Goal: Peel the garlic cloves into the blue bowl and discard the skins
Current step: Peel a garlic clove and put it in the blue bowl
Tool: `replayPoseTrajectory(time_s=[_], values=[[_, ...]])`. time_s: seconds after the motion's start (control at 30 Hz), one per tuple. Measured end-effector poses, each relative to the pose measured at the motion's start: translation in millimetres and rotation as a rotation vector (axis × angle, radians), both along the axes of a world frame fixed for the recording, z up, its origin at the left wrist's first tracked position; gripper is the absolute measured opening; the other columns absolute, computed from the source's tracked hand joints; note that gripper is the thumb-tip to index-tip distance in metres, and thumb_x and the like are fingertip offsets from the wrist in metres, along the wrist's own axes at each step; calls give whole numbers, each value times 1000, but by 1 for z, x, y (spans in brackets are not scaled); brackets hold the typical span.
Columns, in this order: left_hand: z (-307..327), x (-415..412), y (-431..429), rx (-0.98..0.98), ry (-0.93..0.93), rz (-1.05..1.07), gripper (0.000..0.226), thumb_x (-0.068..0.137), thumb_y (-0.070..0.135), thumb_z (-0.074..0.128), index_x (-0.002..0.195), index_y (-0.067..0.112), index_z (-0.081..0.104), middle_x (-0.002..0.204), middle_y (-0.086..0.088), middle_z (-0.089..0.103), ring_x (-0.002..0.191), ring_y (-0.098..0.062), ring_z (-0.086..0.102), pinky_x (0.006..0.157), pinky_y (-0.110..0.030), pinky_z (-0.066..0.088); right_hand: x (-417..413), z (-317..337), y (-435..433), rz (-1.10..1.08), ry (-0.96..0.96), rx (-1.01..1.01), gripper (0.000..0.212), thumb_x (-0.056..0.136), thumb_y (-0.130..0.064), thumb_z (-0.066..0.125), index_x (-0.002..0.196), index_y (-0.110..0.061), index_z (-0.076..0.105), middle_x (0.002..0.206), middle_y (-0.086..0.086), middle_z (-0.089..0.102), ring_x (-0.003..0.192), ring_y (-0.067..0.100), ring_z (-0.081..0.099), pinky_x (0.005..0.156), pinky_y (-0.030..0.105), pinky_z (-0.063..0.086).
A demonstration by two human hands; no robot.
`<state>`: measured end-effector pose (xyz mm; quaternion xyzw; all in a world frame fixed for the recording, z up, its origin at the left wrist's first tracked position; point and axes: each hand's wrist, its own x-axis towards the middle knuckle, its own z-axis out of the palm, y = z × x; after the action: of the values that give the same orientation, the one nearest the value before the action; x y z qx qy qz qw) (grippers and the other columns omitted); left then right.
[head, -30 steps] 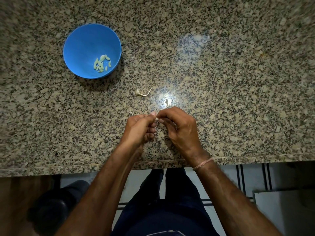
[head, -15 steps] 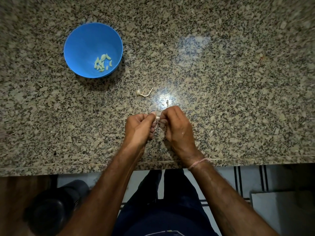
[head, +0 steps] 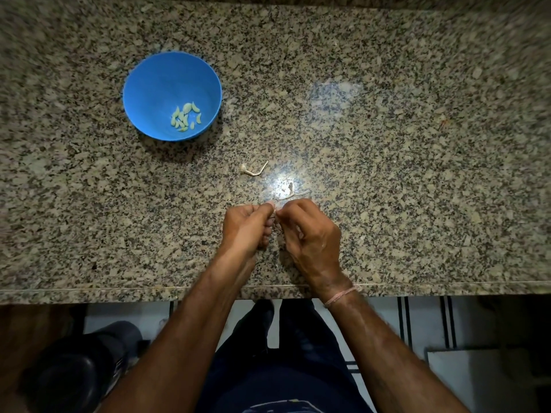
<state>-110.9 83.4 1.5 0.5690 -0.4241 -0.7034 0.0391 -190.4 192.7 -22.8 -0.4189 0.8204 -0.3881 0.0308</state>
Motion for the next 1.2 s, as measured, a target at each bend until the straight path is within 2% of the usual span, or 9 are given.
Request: replayPoseTrajectory(time_s=[0.2, 0.33, 0.43, 0.5, 0.63, 0.83, 1.03, 1.13, 1.2], values=[[0, 6, 0, 160, 33, 126, 18, 99, 23, 69, 94, 6, 72, 68, 1, 64, 55, -8, 55, 56, -23, 48, 2, 4, 2, 6, -51, -21, 7, 100, -17, 70, 97, -11, 72, 95, -3, 68, 75, 16, 64, 59, 37, 54], [-2, 10, 3, 6, 35, 117, 20, 101, 22, 66, 97, 3, 70, 75, -4, 65, 59, -10, 54, 54, -21, 45, 1, 1, 7, 23, -62, 66, 18, 99, -26, 66, 105, -13, 77, 94, -4, 71, 80, 10, 64, 64, 31, 57], [-3, 9, 4, -192, -34, 22, 26, 102, 28, 65, 98, 3, 71, 83, -7, 69, 67, -13, 58, 56, -22, 47, 1, 0, 9, -32, -83, 119, 5, 95, -22, 74, 97, -17, 74, 88, -6, 69, 78, 10, 61, 63, 33, 56], [-1, 8, 4, -319, -83, -64, 27, 102, 32, 64, 93, 8, 71, 83, -5, 69, 70, -13, 60, 62, -26, 48, 1, 3, 8, -64, -213, 86, 10, 93, -16, 76, 103, -17, 73, 96, -7, 70, 86, 10, 65, 72, 33, 59], [2, 7, 6, -510, -128, -197, 24, 102, 34, 62, 92, 14, 69, 89, 0, 69, 82, -14, 66, 75, -30, 55, 4, 18, 3, -117, -620, -47, 18, 94, -15, 77, 112, -14, 75, 101, -7, 75, 94, 5, 71, 81, 15, 56], [6, 7, 10, -688, -170, -266, 13, 102, 27, 64, 102, 15, 70, 92, 6, 69, 83, 1, 61, 61, -9, 40, 1, 16, 2, -175, -901, -114, 8, 93, -14, 77, 99, -9, 77, 94, 2, 78, 92, 16, 75, 85, 28, 62], [5, 11, 15, -747, -126, -342, 4, 101, 21, 66, 101, 19, 70, 92, 9, 68, 85, 1, 61, 66, -11, 43, -1, 18, -4, -289, -1184, -139, 12, 96, -16, 73, 101, -5, 75, 97, 16, 76, 79, 16, 69, 75, 25, 60], [4, 10, 17, -641, -104, -250, 8, 101, 26, 67, 100, 20, 72, 91, 9, 71, 86, -4, 67, 67, -10, 51, 1, 18, -5, -297, -1230, -166, 13, 97, -10, 71, 108, -7, 76, 106, 11, 77, 93, 18, 73, 85, 30, 62], [0, 10, 17, -508, -54, -173, 12, 99, 30, 69, 99, 20, 74, 94, 5, 75, 91, -10, 72, 81, -26, 60, 4, 20, -4, -275, -1223, -187, 20, 95, -5, 71, 114, -7, 76, 113, 6, 77, 106, 16, 74, 92, 31, 61]])
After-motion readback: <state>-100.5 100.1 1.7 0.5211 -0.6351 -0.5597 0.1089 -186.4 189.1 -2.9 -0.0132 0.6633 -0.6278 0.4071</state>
